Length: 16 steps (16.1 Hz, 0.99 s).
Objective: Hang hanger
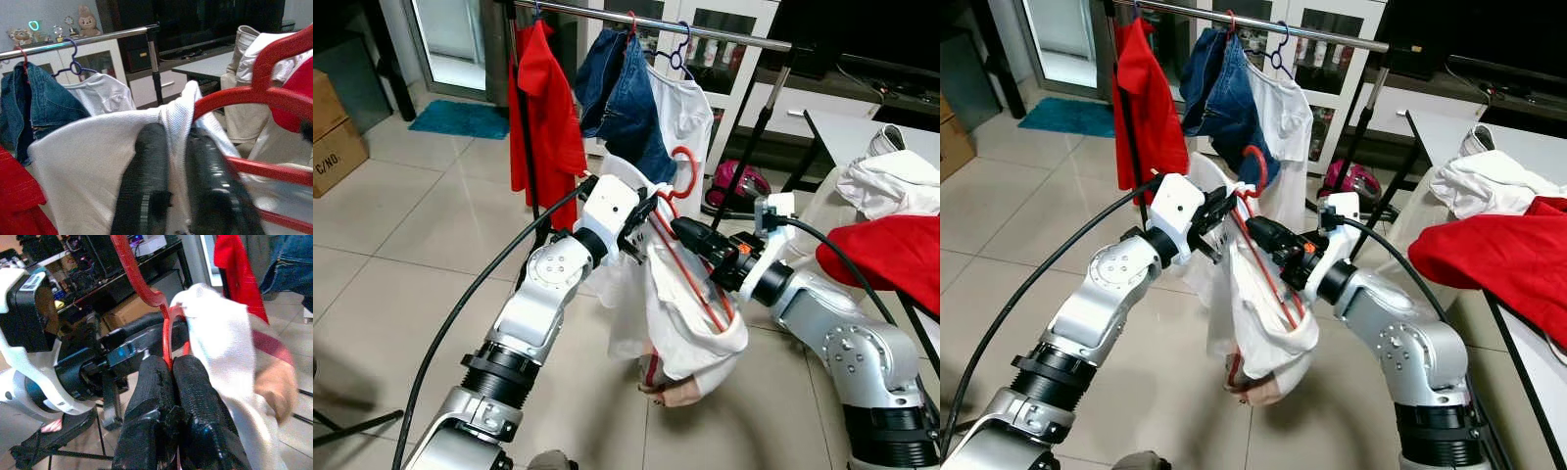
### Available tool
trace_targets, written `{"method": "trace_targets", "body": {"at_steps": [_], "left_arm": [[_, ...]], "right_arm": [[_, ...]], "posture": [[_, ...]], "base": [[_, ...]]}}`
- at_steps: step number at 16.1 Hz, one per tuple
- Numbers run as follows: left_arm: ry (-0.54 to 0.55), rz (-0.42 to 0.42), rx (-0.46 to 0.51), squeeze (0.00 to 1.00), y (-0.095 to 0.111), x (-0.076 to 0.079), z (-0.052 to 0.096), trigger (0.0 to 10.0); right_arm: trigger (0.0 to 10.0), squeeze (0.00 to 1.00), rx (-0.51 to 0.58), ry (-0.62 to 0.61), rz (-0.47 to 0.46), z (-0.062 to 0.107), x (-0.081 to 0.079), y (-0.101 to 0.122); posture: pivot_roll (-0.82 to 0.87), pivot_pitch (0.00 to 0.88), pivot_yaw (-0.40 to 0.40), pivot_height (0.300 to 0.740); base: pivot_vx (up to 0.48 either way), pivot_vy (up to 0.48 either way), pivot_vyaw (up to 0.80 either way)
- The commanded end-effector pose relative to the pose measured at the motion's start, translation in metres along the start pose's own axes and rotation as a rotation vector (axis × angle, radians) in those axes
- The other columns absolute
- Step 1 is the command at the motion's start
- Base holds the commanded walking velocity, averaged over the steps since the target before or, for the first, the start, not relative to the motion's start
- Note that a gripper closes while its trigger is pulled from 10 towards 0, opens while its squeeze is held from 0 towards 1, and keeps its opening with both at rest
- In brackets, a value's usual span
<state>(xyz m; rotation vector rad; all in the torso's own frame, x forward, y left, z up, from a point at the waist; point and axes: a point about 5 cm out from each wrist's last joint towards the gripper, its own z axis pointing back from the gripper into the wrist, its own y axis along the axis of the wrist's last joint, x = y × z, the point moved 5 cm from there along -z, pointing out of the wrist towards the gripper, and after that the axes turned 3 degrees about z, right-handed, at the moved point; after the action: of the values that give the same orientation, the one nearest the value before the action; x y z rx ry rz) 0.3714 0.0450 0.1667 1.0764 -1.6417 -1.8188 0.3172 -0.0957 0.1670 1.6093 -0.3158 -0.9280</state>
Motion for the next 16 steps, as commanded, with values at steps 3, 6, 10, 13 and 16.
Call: {"method": "trace_targets", "body": {"at_steps": [3,6,10,13,16], "left_arm": [[0.118,-0.035,-0.007,0.0,0.005,-0.024,0.002,10.0],[0.131,-0.029,0.012,0.0,0.01,-0.022,0.003,8.5],[0.105,-0.023,0.02,0.0,0.015,-0.005,0.008,10.0],[0.141,-0.015,0.001,0.0,0.013,-0.004,0.016,10.0],[0.141,-0.02,0.003,0.0,0.014,-0.005,0.016,10.0]], "right_arm": [[10.0,0.0,0.029,0.07,-0.044,0.001,-0.013,0.002],[10.0,0.0,0.021,0.073,-0.045,0.003,-0.013,0.0],[10.0,0.0,0.015,0.056,-0.038,0.004,-0.009,0.001],[10.0,0.0,0.009,0.055,-0.036,0.005,-0.008,0.001],[10.0,0.0,0.009,0.059,-0.037,0.004,-0.009,0.002]], "posture": [[0.09,0.0,-0.083,0.74],[0.08,0.0,-0.086,0.74],[0.08,0.0,-0.088,0.74],[0.08,0.0,-0.09,0.74],[0.08,0.0,-0.091,0.74]], "base": [[0.0,0.0,0.0],[0.0,0.0,0.0],[0.0,0.0,0.0],[0.0,0.0,0.0],[0.0,0.0,0.0]]}}
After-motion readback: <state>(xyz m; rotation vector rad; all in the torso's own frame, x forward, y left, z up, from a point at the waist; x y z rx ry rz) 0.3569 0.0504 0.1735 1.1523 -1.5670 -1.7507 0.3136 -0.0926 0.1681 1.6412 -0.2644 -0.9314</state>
